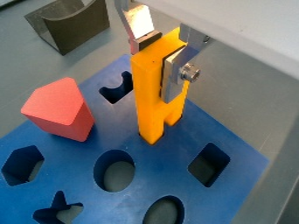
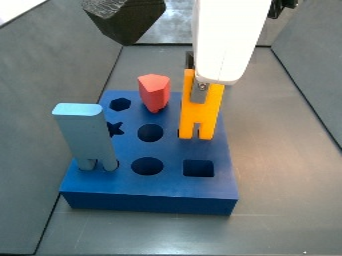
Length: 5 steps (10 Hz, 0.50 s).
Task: Pick up the double-square object. Move up. Place the double-square object on the fixture. Regrasp the double-square object. Move to above the board. Insert the double-square object.
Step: Insert the double-square object.
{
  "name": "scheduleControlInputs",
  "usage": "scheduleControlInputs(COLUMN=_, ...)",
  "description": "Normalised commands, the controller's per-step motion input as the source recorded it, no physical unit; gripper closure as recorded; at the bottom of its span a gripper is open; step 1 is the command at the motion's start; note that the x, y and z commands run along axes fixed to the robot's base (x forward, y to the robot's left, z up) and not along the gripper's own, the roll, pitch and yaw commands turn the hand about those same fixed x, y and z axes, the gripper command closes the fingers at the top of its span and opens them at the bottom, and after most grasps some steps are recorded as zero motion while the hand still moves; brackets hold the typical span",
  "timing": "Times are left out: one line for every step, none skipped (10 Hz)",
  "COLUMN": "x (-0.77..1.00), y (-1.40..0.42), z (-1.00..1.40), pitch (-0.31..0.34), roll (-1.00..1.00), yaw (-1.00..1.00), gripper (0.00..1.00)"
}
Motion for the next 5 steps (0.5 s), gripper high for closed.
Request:
scheduleControlInputs(x=0.00, y=0.04, z=-0.09, pitch=0.000, roll=0.16, yaw=0.00, gripper=1.00)
scheduleControlInputs(x=-0.18, y=0.00, z=-0.68, pitch=-0.179, roll=0.26, yaw=0.00, gripper=1.00)
scheduleControlInputs(x=-0.22, y=0.00, z=-0.83, pitch=-0.157, roll=0.21, yaw=0.00, gripper=1.00)
scheduleControlInputs(x=-0.20, y=0.00, z=-0.83, pitch=-0.159, roll=0.21, yaw=0.00, gripper=1.00)
scheduleControlInputs(x=0.00, y=0.00, z=-1.00, pitch=-0.093, roll=0.09, yaw=0.00, gripper=1.00)
